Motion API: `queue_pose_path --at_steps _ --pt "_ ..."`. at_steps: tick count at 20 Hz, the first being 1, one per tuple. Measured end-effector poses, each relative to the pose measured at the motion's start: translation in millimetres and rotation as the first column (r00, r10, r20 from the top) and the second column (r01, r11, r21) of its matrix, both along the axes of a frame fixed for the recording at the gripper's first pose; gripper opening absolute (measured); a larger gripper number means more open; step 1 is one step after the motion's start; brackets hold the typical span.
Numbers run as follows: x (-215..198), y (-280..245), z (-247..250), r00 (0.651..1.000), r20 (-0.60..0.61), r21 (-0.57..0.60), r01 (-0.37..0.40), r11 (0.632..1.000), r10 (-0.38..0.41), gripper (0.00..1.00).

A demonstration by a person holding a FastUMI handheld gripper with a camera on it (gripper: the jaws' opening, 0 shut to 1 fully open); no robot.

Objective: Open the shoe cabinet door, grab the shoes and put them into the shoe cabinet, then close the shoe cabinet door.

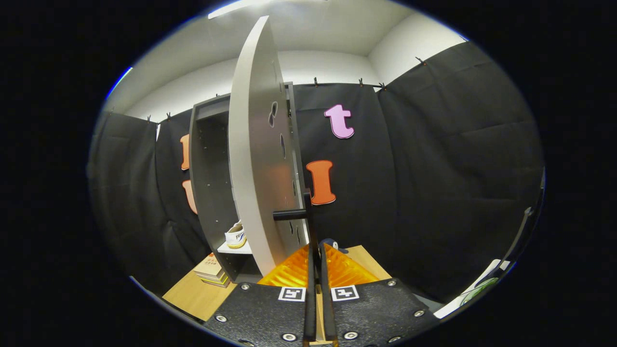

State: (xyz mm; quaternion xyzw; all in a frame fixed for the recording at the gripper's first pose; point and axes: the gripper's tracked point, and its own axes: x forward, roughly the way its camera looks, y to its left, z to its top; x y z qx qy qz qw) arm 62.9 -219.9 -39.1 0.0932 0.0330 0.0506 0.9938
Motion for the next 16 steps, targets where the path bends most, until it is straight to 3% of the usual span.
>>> queue_pose_path --at_steps 8,16 --pt "-49 -15 7 0.995 -0.003 0.038 0.101 0.994 -0.101 0.17" --pt "-87 68 33 0.998 0.02 -0.021 0.053 0.998 -0.053 0.18"
